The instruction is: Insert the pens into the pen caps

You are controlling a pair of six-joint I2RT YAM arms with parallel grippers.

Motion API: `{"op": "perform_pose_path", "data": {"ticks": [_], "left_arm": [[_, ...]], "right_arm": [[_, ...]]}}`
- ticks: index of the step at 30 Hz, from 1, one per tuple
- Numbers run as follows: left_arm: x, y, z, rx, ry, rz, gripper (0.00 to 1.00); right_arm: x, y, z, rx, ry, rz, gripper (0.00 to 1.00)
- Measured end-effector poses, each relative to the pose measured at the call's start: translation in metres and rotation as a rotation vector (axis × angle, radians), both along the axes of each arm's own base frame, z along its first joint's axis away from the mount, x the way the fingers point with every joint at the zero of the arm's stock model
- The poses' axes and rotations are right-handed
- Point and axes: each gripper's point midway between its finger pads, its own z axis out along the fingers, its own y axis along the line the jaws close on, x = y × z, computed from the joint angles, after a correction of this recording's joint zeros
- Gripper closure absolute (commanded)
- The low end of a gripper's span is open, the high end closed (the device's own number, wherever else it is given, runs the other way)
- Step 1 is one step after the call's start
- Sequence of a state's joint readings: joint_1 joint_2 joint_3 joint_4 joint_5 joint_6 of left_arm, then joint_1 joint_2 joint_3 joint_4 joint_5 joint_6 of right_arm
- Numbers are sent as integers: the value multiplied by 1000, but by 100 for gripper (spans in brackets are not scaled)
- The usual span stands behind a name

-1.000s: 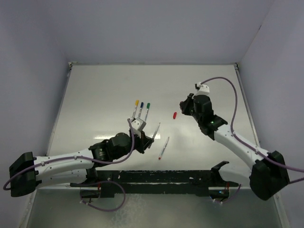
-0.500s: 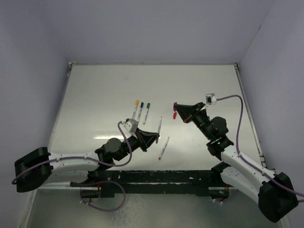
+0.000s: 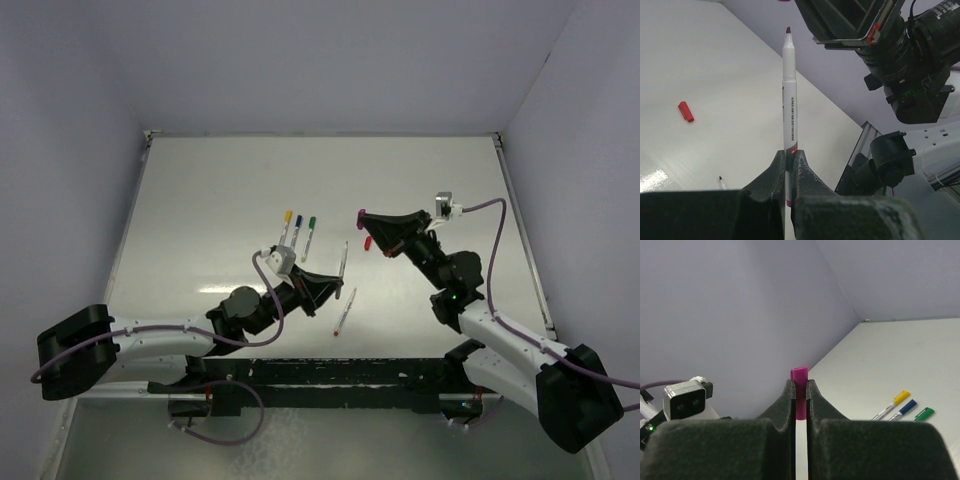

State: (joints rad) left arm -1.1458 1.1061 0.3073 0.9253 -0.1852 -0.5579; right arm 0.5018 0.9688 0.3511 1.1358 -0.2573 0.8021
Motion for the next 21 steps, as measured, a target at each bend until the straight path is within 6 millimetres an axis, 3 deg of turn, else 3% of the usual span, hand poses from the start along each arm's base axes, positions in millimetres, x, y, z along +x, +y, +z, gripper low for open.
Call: {"op": "perform_pose_path", "data": {"ticks": [6,21], "left_arm": [[4,-8,11,-11,-10,0,100],[6,-11,4,23,-11,4,100]], "right_arm": [[-1,7,-2,18,7,42,100],[-11,14,10,84,-9,122,100]]}}
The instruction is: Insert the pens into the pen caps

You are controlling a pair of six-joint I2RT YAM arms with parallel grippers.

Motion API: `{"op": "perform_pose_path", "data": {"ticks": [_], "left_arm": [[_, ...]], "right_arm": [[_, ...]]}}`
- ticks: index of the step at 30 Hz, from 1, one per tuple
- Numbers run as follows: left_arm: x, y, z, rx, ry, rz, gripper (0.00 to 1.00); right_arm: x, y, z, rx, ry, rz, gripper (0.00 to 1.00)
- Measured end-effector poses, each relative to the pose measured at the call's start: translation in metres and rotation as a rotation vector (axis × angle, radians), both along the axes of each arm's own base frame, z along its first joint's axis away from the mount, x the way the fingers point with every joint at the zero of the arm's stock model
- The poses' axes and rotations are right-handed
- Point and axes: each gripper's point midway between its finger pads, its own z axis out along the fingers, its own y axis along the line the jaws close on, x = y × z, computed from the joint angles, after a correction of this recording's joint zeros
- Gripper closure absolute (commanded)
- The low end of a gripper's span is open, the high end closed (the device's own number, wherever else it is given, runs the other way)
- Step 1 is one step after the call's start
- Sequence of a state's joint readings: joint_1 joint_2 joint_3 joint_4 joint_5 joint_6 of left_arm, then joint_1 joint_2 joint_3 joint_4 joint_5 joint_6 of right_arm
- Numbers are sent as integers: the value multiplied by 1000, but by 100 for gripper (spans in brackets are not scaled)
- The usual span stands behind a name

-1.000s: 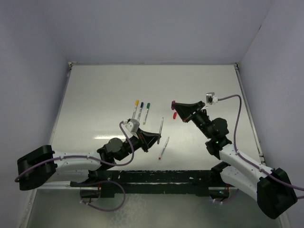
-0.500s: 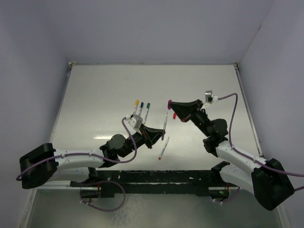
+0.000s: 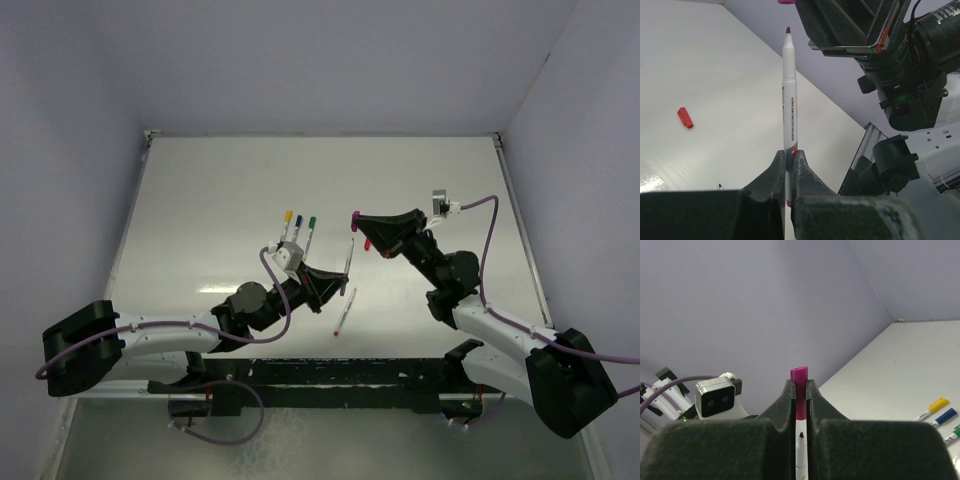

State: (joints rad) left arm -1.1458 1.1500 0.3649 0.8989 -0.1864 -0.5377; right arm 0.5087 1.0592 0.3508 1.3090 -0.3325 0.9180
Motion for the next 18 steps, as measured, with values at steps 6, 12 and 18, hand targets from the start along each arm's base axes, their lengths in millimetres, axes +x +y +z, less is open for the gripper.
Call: {"op": "perform_pose_path", "data": {"ticks": [6,12,18], "left_arm": [[0,0,-1,3,0,1,100],[0,0,0,4,-3,2,100],[1,2,4,-6,-10,7,100]], "right_arm": [[-3,0,-3,7,10,11,100],[-4,0,-2,13,4,14,100],[-5,1,-2,13,3,18,100]]}}
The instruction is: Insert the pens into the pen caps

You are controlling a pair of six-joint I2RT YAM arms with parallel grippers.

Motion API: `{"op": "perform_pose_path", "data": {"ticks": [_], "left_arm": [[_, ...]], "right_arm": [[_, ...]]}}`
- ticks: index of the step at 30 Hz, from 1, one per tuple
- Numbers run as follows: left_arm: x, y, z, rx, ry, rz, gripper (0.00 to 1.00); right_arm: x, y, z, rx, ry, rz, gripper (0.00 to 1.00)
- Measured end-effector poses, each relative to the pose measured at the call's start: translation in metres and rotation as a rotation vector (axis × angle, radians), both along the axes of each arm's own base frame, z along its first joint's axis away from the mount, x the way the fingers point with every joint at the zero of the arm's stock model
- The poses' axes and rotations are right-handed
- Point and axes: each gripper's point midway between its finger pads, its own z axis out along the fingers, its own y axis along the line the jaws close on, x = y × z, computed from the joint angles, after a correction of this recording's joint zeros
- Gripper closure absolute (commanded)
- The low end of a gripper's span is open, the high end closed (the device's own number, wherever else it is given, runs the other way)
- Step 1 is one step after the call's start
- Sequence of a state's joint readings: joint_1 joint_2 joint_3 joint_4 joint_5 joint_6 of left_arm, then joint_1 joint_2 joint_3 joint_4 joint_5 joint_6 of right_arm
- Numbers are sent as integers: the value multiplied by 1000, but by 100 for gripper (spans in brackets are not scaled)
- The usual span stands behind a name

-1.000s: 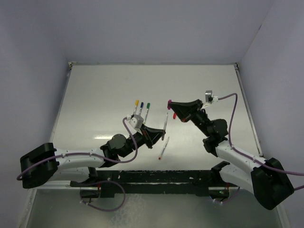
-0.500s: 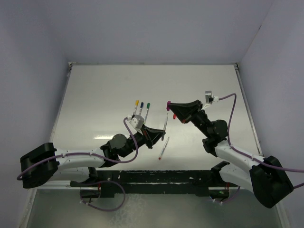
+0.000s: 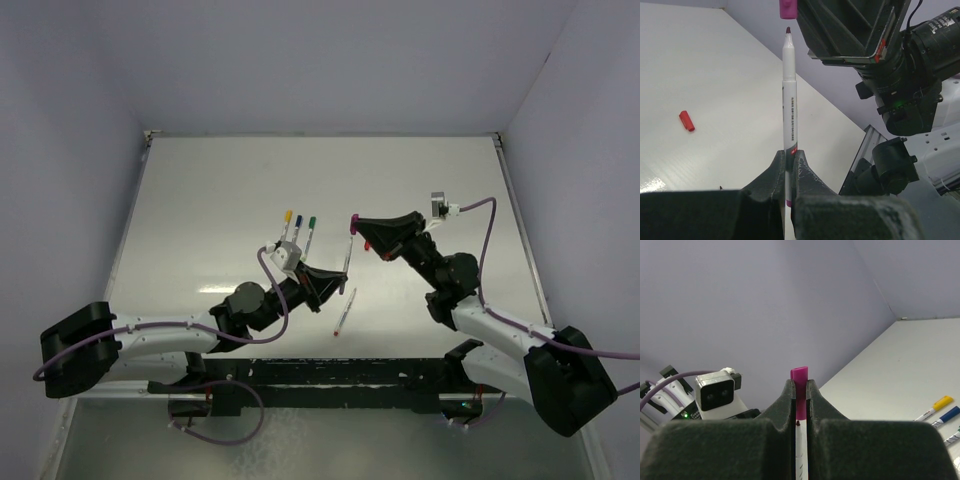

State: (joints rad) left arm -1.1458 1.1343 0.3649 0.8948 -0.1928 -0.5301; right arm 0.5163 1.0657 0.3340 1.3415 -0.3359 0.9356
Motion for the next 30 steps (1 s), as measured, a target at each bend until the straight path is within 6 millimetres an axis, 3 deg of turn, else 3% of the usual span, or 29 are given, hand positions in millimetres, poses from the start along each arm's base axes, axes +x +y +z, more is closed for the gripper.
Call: {"op": "perform_pose_path", "data": {"ticks": [9,30], "left_arm": [[0,0,0,0,1,3,100],[0,0,0,0,1,0,100]], "right_arm": [[0,3,-10,-8,27,9,100],[-3,3,-7,5,20,17,100]]}}
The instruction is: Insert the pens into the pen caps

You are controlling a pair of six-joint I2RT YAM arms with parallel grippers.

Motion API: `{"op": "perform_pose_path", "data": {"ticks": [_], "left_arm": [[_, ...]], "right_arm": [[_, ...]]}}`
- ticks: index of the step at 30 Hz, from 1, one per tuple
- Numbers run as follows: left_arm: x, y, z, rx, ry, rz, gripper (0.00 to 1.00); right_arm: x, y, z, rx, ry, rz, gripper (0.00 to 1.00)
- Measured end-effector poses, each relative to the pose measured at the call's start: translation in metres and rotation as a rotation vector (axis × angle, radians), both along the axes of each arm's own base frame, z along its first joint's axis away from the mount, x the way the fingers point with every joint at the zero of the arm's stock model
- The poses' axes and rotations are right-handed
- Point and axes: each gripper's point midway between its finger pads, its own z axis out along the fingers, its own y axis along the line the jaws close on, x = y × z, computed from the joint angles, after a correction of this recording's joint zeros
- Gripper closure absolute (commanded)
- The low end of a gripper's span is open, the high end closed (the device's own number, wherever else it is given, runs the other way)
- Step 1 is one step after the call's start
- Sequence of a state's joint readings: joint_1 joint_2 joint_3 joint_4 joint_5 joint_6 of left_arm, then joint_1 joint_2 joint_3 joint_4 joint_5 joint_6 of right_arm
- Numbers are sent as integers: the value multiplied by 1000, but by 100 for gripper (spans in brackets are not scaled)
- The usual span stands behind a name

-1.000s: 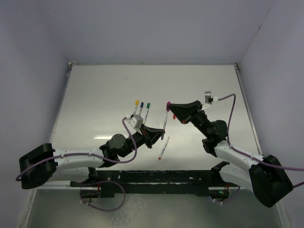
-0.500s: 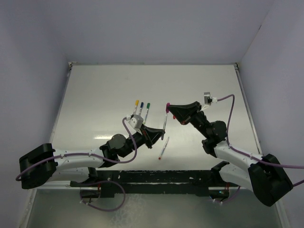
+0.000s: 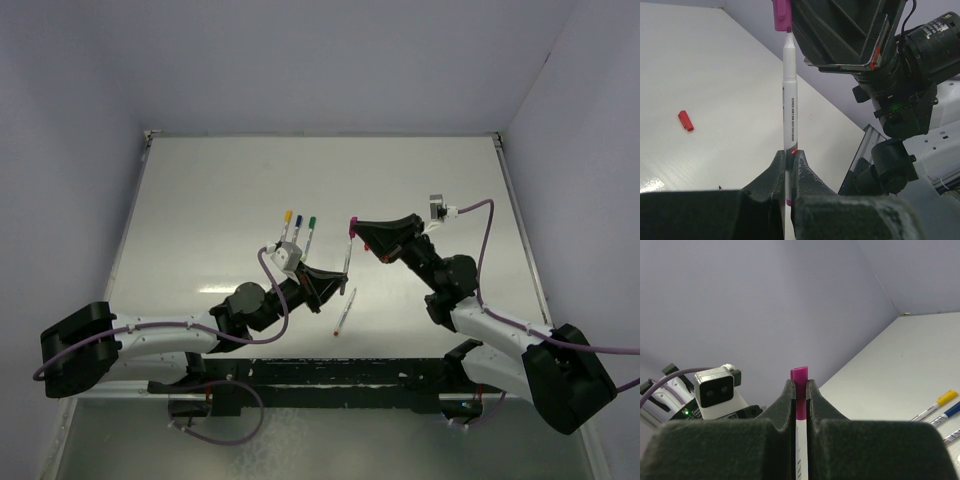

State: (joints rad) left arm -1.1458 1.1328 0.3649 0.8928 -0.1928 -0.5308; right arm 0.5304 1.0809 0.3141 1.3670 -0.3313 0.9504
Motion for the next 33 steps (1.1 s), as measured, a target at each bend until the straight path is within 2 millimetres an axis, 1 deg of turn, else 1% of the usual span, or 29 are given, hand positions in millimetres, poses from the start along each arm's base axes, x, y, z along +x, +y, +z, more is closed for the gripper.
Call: {"op": "perform_pose_path", "data": {"ticks": [16,24,33], "left_arm": [[-1,0,-2,3,1,-3,100],[-1,2,-7,13,6,3,100],[2,5,-2,-4,0,23,100]], "right_arm": [[1,0,-1,0,4,-3,100],[0,2,-2,0,3,3,100],[-3,7,-2,1,2,21,100]]}}
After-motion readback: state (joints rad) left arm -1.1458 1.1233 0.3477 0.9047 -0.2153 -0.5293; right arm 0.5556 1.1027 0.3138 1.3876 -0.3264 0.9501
